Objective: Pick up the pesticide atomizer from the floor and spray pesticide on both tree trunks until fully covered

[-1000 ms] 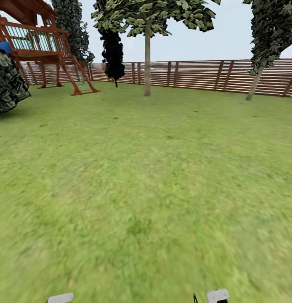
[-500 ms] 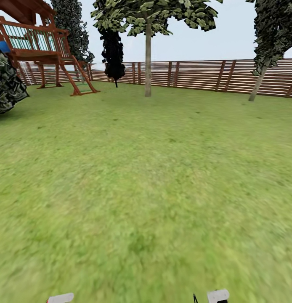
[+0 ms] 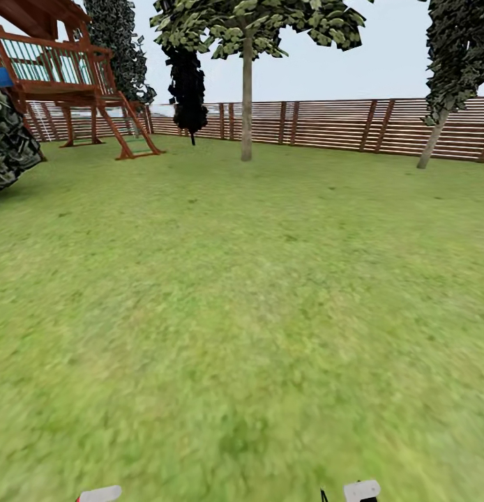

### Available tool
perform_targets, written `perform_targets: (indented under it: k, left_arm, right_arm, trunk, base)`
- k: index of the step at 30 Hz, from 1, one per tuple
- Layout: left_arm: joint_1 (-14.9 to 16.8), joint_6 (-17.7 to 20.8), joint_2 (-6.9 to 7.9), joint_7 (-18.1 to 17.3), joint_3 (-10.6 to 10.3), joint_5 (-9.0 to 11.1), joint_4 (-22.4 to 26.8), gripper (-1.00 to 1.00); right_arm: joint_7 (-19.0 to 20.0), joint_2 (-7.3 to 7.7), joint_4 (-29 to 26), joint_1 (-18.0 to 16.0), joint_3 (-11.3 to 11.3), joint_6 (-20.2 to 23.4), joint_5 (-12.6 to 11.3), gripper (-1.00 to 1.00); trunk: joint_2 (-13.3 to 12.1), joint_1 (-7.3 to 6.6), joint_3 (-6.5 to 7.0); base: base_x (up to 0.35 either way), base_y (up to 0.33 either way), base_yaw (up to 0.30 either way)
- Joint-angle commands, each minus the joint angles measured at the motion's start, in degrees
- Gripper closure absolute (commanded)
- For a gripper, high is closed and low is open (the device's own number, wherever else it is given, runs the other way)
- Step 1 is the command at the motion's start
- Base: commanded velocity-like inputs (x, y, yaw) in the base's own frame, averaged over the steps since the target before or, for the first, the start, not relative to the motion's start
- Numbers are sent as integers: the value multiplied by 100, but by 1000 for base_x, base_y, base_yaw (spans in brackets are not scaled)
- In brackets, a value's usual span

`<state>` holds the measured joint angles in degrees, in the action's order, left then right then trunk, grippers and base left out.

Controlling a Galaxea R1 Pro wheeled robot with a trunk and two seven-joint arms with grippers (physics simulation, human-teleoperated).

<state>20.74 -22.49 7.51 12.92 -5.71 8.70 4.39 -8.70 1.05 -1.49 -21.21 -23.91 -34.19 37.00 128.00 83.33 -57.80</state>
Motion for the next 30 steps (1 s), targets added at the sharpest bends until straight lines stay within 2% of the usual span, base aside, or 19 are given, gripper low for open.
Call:
perform_targets:
  k: [1, 30]
  left_arm:
    - [0, -1, 0, -1, 0, 0, 0, 100]
    - [0, -1, -4, -1, 0, 0, 0, 100]
  right_arm:
    - [0, 0, 0, 1, 0, 0, 0, -100]
    - [0, 0, 0, 1, 0, 0, 0, -100]
  trunk:
    - [0, 0, 0]
    - [0, 0, 0]
  base:
    - [338, 103, 0]
    - [338, 103, 0]
